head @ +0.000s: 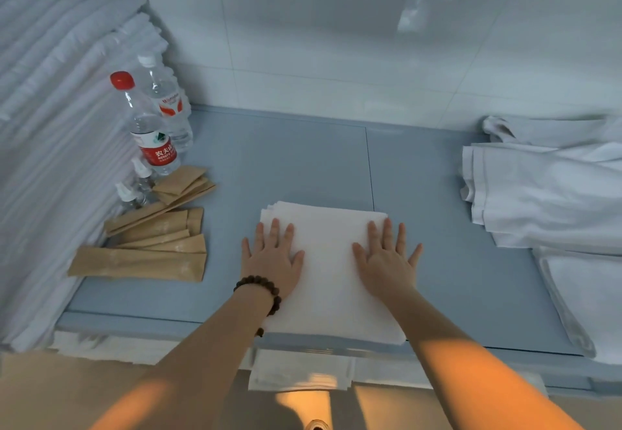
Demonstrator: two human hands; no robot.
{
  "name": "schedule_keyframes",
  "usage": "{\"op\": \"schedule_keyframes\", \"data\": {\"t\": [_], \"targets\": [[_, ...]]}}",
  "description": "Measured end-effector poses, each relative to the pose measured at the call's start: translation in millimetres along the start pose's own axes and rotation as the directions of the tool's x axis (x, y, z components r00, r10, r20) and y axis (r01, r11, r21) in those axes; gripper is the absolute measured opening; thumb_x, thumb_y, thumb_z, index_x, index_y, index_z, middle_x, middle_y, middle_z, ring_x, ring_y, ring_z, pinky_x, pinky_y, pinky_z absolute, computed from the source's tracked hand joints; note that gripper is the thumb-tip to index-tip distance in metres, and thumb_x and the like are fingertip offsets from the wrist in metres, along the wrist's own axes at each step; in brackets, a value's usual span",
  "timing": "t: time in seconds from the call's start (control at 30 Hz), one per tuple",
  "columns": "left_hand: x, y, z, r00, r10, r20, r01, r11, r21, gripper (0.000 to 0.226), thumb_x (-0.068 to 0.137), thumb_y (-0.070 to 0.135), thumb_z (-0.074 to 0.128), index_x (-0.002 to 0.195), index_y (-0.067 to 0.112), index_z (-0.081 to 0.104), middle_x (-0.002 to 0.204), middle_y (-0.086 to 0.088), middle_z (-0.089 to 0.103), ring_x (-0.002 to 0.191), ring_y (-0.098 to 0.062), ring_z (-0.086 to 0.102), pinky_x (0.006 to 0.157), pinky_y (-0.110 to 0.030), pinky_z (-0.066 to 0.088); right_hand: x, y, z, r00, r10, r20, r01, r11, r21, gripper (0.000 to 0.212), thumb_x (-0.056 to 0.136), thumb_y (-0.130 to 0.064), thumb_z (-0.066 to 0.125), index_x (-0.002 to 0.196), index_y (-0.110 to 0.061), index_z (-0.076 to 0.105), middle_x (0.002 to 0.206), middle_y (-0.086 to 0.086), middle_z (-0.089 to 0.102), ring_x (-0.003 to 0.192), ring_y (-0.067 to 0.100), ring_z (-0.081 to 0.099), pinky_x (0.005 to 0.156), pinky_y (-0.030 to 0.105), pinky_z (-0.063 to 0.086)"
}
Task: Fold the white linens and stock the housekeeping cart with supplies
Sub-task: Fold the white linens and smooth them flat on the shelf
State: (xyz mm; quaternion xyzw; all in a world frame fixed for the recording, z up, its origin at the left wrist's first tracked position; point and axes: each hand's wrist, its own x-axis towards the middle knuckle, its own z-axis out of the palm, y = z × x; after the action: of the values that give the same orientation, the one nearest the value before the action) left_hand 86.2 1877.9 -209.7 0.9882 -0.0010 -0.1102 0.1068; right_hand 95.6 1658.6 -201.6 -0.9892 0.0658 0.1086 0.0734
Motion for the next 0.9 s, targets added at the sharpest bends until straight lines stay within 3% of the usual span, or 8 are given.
{"op": "schedule_keyframes", "data": {"t": [0.1, 0.2, 0.53, 0.9], "targets": [[-25, 6, 7, 0.998, 0.048, -0.032, -0.047, 0.998, 0.038, 0.066, 0.092, 0.062, 0.009, 0.151, 0.037, -0.004, 0.16, 0.005, -0.013, 0.146, -0.024, -0.017, 0.114, -0.054, -0.01, -32, -25, 11, 0.987, -0.155, -0.036, 0.155, 0.988, 0.0, 0.063, 0.093, -0.063, 0.01, 0.148, -0.041, -0.01, 0.155, -0.008, -0.024, 0.142, 0.023, -0.028, 0.108, 0.061, -0.019], [-39, 9, 18, 0.997, 0.071, -0.022, -0.069, 0.996, 0.05, 0.067, 0.09, 0.064, 0.006, 0.15, 0.038, -0.011, 0.159, 0.005, -0.018, 0.145, -0.023, -0.019, 0.116, -0.054, -0.003, -51, -39, 25, 0.974, -0.226, -0.029, 0.226, 0.974, -0.005, 0.062, 0.094, -0.062, 0.011, 0.148, -0.041, -0.012, 0.156, -0.006, -0.024, 0.142, 0.023, -0.029, 0.109, 0.061, -0.019], [-44, 73, 31, 0.996, 0.071, -0.051, -0.069, 0.997, 0.042, 0.073, 0.083, 0.065, -0.006, 0.15, 0.035, -0.015, 0.158, 0.003, -0.022, 0.144, -0.025, -0.024, 0.115, -0.056, -0.006, -49, 23, 16, 0.984, -0.175, -0.038, 0.174, 0.984, -0.034, 0.063, 0.094, -0.063, 0.009, 0.144, -0.042, -0.023, 0.155, -0.007, -0.027, 0.14, 0.021, -0.032, 0.112, 0.055, -0.018], [-46, 133, 44, 0.986, 0.163, -0.041, -0.162, 0.987, 0.015, 0.074, 0.085, 0.065, 0.005, 0.151, 0.034, -0.007, 0.159, 0.003, -0.018, 0.144, -0.027, -0.024, 0.112, -0.056, -0.012, -64, 82, 1, 0.998, -0.022, -0.067, 0.019, 0.999, -0.035, 0.061, 0.096, -0.061, 0.014, 0.144, -0.044, -0.019, 0.156, -0.007, -0.024, 0.143, 0.021, -0.025, 0.115, 0.055, -0.011]]}}
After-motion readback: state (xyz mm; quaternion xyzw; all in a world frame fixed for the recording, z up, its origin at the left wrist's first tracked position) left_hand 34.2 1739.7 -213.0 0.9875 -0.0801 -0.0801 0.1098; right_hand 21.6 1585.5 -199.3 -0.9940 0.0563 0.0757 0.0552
